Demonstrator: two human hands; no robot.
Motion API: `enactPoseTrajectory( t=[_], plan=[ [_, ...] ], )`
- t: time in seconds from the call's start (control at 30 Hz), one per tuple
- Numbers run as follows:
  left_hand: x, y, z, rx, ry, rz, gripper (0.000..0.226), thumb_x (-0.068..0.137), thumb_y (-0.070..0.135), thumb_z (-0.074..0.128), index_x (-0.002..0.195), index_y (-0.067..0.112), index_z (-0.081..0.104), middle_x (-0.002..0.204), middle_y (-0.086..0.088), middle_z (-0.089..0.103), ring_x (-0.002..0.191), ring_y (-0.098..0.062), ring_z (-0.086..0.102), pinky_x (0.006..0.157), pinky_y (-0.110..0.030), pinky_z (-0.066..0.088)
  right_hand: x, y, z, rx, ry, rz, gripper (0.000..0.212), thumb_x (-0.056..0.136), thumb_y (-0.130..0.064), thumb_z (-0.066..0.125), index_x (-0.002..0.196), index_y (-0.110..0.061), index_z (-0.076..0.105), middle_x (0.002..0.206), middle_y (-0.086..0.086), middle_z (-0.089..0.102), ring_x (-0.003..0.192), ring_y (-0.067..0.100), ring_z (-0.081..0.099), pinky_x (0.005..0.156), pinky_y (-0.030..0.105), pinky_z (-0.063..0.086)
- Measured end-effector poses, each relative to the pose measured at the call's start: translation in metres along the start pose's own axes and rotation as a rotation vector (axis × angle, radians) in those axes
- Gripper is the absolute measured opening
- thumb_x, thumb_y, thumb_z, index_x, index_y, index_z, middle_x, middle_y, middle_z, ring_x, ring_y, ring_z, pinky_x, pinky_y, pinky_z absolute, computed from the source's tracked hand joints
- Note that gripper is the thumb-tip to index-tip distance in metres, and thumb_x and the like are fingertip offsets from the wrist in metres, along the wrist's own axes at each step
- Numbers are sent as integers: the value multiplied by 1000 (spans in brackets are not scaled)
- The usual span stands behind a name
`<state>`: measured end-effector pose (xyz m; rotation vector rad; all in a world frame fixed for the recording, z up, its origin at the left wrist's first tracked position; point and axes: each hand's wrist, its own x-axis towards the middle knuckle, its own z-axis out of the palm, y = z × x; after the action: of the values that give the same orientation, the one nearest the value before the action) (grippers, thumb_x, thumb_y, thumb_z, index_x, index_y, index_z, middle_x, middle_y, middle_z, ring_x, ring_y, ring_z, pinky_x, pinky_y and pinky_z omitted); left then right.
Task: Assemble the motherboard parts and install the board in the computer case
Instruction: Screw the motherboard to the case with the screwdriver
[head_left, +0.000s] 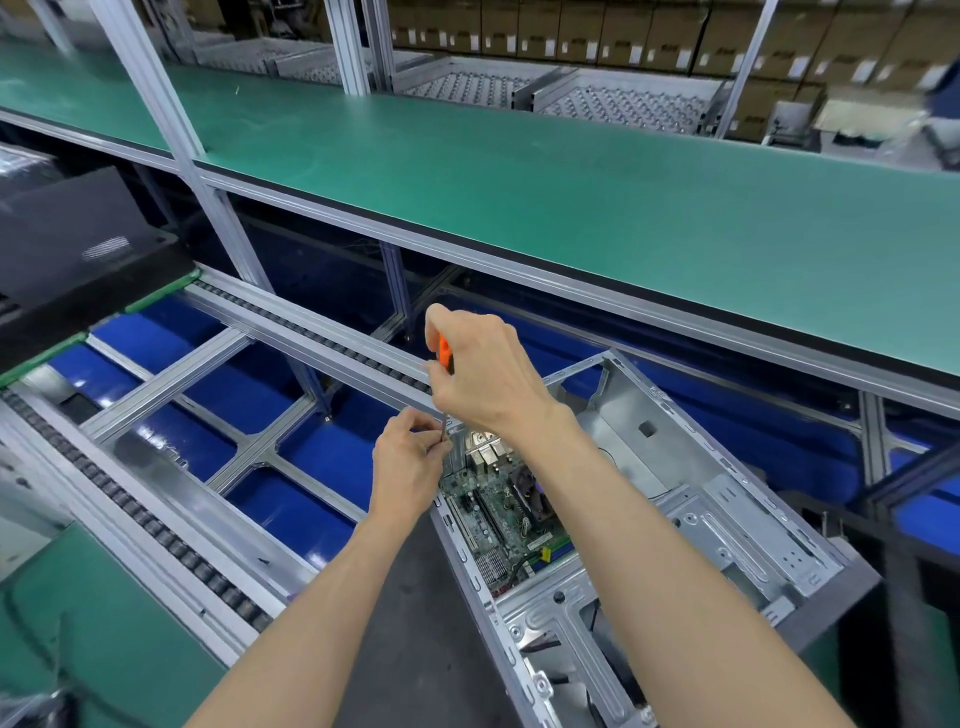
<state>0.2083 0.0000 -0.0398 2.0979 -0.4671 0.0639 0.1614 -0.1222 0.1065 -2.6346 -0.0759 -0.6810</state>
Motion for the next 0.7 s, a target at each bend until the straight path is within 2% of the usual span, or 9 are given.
enactPoseTrajectory(
  t=[0.1, 0.17, 0.27, 0.33, 0.43, 0.47, 0.53, 0.63, 0.7],
  plan=[
    [-2, 1, -2, 139, -27, 67, 4, 82, 22, 79, 84, 19, 77, 93, 17, 60, 87, -16, 59, 79, -44, 52, 4, -2, 1, -161, -16, 68, 24, 94, -27, 60, 86, -18, 39, 77, 1, 49, 72, 33, 51, 61, 39, 45],
    [-4, 1, -1, 132, -25, 87, 22, 82, 33, 79, 98, 18, 78, 99, 17, 64, 92, -11, 60, 83, -35, 51, 8, -5, -3, -226, -46, 86, 28, 94, -35, 61, 87, -18, 40, 81, 3, 46, 73, 31, 45, 61, 38, 36],
    [-9, 8, -2, -96, 46, 66, 22, 82, 41, 75, 98, 27, 76, 93, 18, 67, 88, -6, 63, 77, -26, 50, 9, -8, -12, -118, -157, 46, 17, 79, -17, 64, 94, -15, 54, 90, 1, 51, 76, 30, 52, 61, 36, 39],
    [-10, 8, 0, -113, 80, 100, 16, 85, 39, 72, 95, 27, 75, 88, 15, 68, 83, -9, 63, 72, -27, 50, 9, -10, -14, -101, -208, 31, 19, 76, -11, 63, 93, -15, 55, 87, 0, 50, 76, 29, 53, 59, 35, 40],
    [-10, 4, 4, -48, 107, 131, 8, 90, 27, 71, 95, 21, 75, 81, 11, 67, 74, -10, 62, 68, -36, 50, 8, -12, -11, -244, -141, 62, 20, 87, -17, 62, 84, -14, 42, 73, -1, 35, 70, 30, 45, 56, 34, 28],
    [-11, 2, 5, -44, 110, 126, 7, 90, 23, 71, 94, 19, 75, 80, 12, 67, 74, -10, 61, 67, -37, 51, 7, -13, -10, -292, -121, 63, 23, 90, -21, 61, 84, -15, 40, 73, 0, 33, 69, 30, 41, 59, 36, 28],
    [-11, 1, 7, -34, 103, 131, 7, 91, 18, 70, 94, 17, 76, 83, 11, 67, 77, -12, 59, 69, -37, 50, 6, -14, -12, -273, -146, 49, 23, 86, -24, 63, 86, -15, 42, 81, 1, 39, 71, 29, 41, 61, 37, 30],
    [-10, 0, 7, 22, 109, 123, 8, 91, 16, 69, 90, 14, 77, 85, 8, 64, 82, -16, 49, 71, -30, 41, 9, -15, -16, -145, -229, 33, 21, 76, -14, 63, 94, -11, 55, 95, 3, 51, 76, 29, 48, 60, 36, 35],
    [-10, 1, 6, 21, 105, 92, 9, 90, 17, 71, 85, 13, 77, 82, 10, 60, 82, -11, 43, 72, -19, 35, 9, -15, -16, -186, -203, 38, 14, 83, -15, 62, 89, -11, 51, 83, 3, 46, 75, 30, 48, 58, 34, 32]
  ],
)
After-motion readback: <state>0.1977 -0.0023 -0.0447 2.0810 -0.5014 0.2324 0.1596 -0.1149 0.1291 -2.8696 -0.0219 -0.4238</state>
